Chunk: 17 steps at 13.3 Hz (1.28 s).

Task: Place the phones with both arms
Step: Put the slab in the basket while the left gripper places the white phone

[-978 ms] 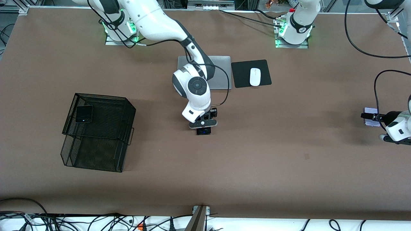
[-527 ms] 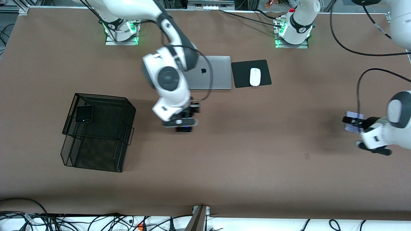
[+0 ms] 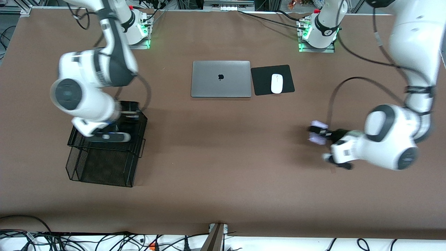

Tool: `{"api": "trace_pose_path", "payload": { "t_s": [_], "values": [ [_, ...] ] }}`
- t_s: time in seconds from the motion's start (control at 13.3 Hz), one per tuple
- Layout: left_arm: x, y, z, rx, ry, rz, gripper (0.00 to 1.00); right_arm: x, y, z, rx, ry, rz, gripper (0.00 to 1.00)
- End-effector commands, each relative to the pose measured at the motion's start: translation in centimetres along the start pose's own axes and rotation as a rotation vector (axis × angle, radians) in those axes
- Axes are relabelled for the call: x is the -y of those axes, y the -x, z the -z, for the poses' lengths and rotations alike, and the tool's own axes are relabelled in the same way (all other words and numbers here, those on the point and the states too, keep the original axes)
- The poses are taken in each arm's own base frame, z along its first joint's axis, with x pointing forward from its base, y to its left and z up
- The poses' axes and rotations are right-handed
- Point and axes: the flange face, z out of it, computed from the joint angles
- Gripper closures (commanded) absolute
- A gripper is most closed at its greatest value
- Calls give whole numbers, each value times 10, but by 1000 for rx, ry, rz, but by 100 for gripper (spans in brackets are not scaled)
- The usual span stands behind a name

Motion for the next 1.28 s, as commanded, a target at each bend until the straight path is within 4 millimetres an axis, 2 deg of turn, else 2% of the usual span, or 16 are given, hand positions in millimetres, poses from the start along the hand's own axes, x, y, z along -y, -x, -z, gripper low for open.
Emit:
{"api": "trace_pose_path", "payload": {
  "t_s": [0.0, 0.15, 0.23, 0.3, 0.38, 0.45, 0.53, 0.6, 0.68, 0.75, 0.9, 1.05, 1.2],
  "values": [
    [-79, -35, -43, -95, 61, -8, 92, -31, 11, -46, 3, -16, 23, 100],
    [-149, -59, -95, -191, 40, 34, 91, -37, 7, -72, -5, 5, 23, 100],
    [-175, -67, -121, -235, 38, 69, 90, -42, 4, -78, -2, 11, 23, 100],
    [-200, -72, -149, -266, 42, 97, 90, -45, 2, -79, 0, 3, 10, 57],
    [-219, -76, -180, -299, 46, 117, 89, -46, 0, -77, -3, -4, 13, 1],
    [-227, -80, -204, -336, 41, 126, 86, -49, -3, -71, -9, -6, 13, 0],
    [-227, -83, -224, -357, 38, 129, 79, -49, -6, -61, -25, -8, 18, 0],
    [-223, -83, -234, -362, 36, 135, 59, -51, -7, -53, -27, -13, 18, 0],
    [-219, -81, -239, -353, 29, 139, 2, -52, -9, -39, -30, -18, 20, 0],
    [-213, -79, -239, -348, 18, 138, 0, -52, -11, -23, -20, -20, 21, 0],
    [-215, -69, -217, -333, -10, 128, 0, -49, -13, 19, 10, -14, 23, 0],
    [-206, -60, -176, -273, -41, 141, 0, -47, -13, 42, 17, -10, 29, 0],
    [-185, -39, -119, -184, -160, 156, 0, -42, -13, 55, 7, -14, 35, 0]
  ]
}}
